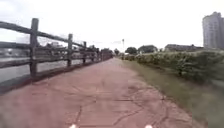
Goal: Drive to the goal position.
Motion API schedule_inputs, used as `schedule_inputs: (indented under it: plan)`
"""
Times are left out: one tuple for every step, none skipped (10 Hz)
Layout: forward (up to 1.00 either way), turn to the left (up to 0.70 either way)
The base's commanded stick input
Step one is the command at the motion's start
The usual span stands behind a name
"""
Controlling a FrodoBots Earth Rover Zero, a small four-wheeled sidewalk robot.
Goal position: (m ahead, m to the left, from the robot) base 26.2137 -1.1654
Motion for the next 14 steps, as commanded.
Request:
schedule_inputs:
  plan:
    - [0.98, -0.39]
    - [0.98, -0.24]
    - [0.98, -0.09]
    - [0.98, 0.00]
    - [0.98, 0.00]
    - [0.98, 0.00]
    - [0.98, -0.11]
    - [0.98, -0.29]
    - [0.98, -0.25]
    - [0.98, 0.00]
    - [0.98, 0.00]
    - [0.98, 0.00]
    - [0.98, 0.00]
    - [0.98, 0.00]
